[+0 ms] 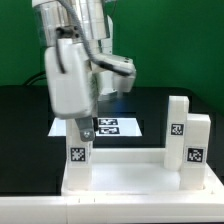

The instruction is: Assemble desk

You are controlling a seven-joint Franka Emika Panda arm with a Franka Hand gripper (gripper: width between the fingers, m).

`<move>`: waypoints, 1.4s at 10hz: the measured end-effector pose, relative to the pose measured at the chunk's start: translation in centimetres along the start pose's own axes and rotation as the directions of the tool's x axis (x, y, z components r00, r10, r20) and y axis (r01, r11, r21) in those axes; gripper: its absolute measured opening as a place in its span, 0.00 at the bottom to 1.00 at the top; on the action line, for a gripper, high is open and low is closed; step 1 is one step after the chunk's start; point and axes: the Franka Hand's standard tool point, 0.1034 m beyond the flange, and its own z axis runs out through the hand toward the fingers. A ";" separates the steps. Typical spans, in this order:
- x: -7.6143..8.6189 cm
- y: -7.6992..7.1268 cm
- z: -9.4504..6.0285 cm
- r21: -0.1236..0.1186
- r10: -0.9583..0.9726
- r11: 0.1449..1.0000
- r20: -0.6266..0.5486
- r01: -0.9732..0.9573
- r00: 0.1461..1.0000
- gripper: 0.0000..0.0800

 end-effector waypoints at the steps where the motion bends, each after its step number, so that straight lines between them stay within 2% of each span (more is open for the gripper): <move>1: 0.5 0.1 -0.2 -0.006 -0.200 0.980 0.009 0.200 0.980 0.63; 2: 0.3 0.2 -0.3 -0.011 -0.294 0.956 0.011 0.294 0.956 0.63; 3: 0.1 0.4 -0.2 -0.015 -0.387 0.922 0.009 0.387 0.922 0.75; 4: 0.3 0.4 -0.2 -0.015 -0.442 0.897 0.009 0.443 0.897 0.80; 6: 0.4 0.4 -0.2 -0.017 -0.556 0.831 0.010 0.556 0.831 0.81; 7: 0.5 0.4 -0.3 -0.057 -0.737 0.675 -0.001 0.736 0.676 0.81; 8: 0.1 0.4 -0.2 -0.097 -0.892 0.450 0.009 0.888 0.453 0.81; 9: 0.0 0.4 0.0 -0.100 -0.939 0.340 0.024 0.935 0.343 0.81; 10: 0.1 0.5 -0.1 -0.101 -0.929 0.366 0.021 0.925 0.370 0.77; 11: 0.0 0.5 -0.1 -0.102 -0.916 0.398 0.017 0.912 0.402 0.58; 12: 0.1 0.5 -0.1 -0.102 -0.913 0.403 0.017 0.909 0.407 0.58; 13: 0.4 0.6 0.0 -0.107 -0.883 0.465 0.011 0.879 0.469 0.40; 14: 0.4 0.6 0.0 -0.108 -0.830 0.555 0.000 0.825 0.558 0.36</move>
Offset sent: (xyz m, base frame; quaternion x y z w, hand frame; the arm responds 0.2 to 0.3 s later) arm 0.0000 0.0000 0.0000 0.0000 0.0000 -0.1938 0.9810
